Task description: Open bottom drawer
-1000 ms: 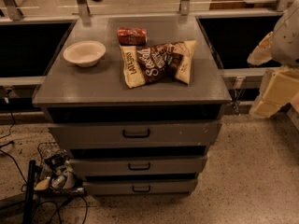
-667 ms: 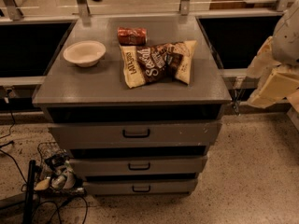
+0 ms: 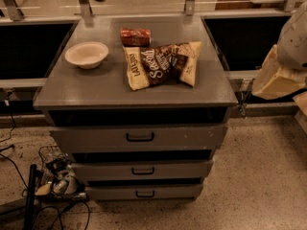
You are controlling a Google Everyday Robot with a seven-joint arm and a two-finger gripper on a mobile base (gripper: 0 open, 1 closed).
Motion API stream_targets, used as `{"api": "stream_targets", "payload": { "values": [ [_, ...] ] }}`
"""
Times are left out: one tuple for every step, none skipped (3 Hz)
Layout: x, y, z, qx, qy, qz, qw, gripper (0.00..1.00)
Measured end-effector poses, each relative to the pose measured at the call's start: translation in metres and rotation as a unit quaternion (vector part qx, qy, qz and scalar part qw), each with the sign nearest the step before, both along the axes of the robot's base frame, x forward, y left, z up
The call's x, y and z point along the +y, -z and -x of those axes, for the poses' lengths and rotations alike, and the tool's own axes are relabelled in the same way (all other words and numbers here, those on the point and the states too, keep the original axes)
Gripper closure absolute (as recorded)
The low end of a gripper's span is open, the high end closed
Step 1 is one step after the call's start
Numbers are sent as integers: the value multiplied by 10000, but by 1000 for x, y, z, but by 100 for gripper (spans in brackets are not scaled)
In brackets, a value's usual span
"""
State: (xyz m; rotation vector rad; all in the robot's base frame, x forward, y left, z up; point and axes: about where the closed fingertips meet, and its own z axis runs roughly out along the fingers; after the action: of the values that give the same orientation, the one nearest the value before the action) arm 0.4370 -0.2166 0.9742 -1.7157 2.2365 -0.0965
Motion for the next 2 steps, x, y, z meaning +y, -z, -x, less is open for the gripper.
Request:
{"api": "stream_targets", "payload": {
  "values": [
    [0,17,10,34,254,-120,9996,100],
    [3,56,22,184,478,-211,9985,100]
  ]
}}
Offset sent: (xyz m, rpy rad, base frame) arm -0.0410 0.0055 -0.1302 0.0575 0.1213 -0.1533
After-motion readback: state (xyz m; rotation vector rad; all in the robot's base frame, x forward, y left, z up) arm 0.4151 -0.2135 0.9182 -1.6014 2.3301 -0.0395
